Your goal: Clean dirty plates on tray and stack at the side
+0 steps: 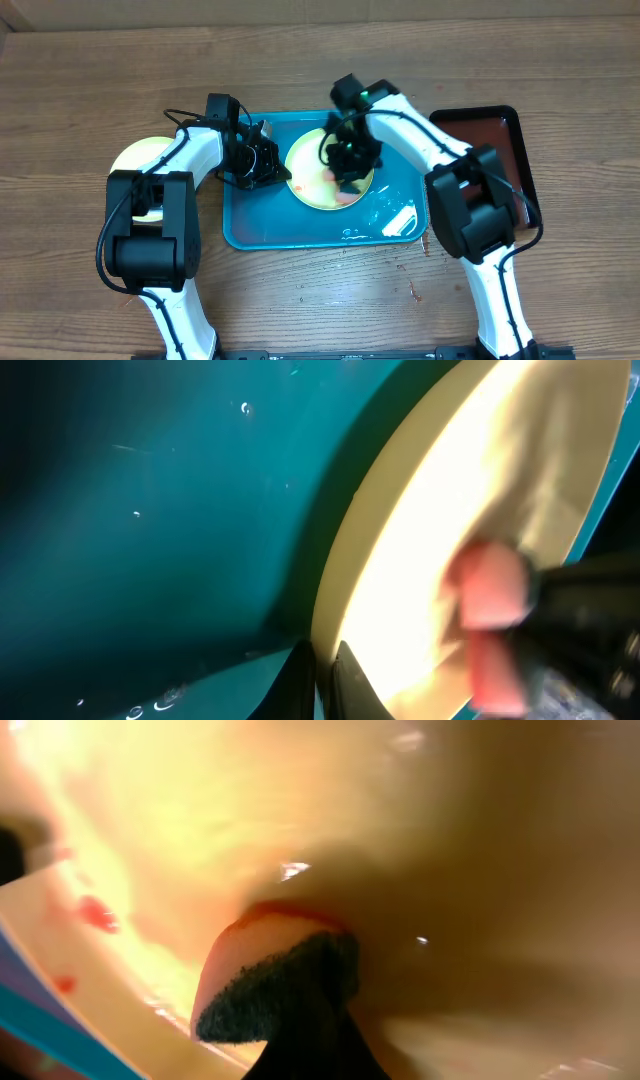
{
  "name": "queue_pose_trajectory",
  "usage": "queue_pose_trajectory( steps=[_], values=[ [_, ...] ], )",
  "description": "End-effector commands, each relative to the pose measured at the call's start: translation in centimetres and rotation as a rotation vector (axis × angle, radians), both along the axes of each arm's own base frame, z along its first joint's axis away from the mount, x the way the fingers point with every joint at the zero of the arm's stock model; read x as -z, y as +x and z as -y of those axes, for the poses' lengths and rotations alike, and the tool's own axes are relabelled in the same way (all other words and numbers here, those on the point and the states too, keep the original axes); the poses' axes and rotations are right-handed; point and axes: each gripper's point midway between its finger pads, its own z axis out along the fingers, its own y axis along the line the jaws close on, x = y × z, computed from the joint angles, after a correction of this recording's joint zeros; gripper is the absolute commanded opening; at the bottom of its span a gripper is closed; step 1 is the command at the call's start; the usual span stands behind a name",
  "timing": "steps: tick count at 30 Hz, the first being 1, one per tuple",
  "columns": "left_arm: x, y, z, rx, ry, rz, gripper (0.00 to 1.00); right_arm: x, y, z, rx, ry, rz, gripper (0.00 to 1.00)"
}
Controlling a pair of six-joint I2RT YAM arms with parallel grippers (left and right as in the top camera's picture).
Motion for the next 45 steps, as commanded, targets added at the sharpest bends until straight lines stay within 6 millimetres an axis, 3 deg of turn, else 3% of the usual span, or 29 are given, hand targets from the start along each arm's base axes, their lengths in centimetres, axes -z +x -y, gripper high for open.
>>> queue_pose_trajectory(
  steps=[1, 4, 7, 13, 18, 23, 29, 35, 41, 45],
  values=[
    [-0.1, 0.2, 0.0, 0.012, 0.001, 0.017, 0.04, 2.8, 2.5, 6.1, 0.036, -0.235, 0.074, 0.04],
    [-0.1, 0.2, 0.0, 0.012, 0.001, 0.017, 0.04, 2.9, 4.2, 7.2, 0.043, -0.253, 0.136, 0.04],
    [-0.1, 0.2, 0.0, 0.013, 0.004, 0.018, 0.04, 2.9, 5.4, 6.5, -0.006, -0.216, 0.193, 0.04],
    [-0.1, 0.2, 0.0, 0.015, 0.004, 0.019, 0.05, 2.1, 5.9, 1.2, -0.137, 0.049, 0.242, 0.04],
    [-0.1, 0.2, 0.0, 0.015, 0.005, 0.019, 0.05, -0.3, 5.7, -3.6, -0.150, 0.346, 0.230, 0.04],
    [0.1, 0.2, -0.3, 0.012, 0.026, 0.020, 0.04, -1.3, 4.3, -5.1, -0.156, 0.444, 0.175, 0.04],
    [0.1, 0.2, -0.4, 0.012, 0.029, 0.021, 0.04, -0.7, 1.6, -4.4, -0.181, 0.394, 0.074, 0.04],
    [0.1, 0.2, -0.4, 0.012, 0.029, 0.021, 0.04, 1.4, 0.4, 0.1, -0.206, 0.130, 0.033, 0.04],
    [0.1, 0.2, -0.4, 0.012, 0.029, 0.020, 0.04, 2.5, 3.1, 5.5, -0.073, -0.219, 0.126, 0.04],
    [0.1, 0.2, -0.4, 0.012, 0.029, 0.020, 0.04, 1.9, 5.8, 6.4, 0.038, -0.312, 0.233, 0.04]
  ],
)
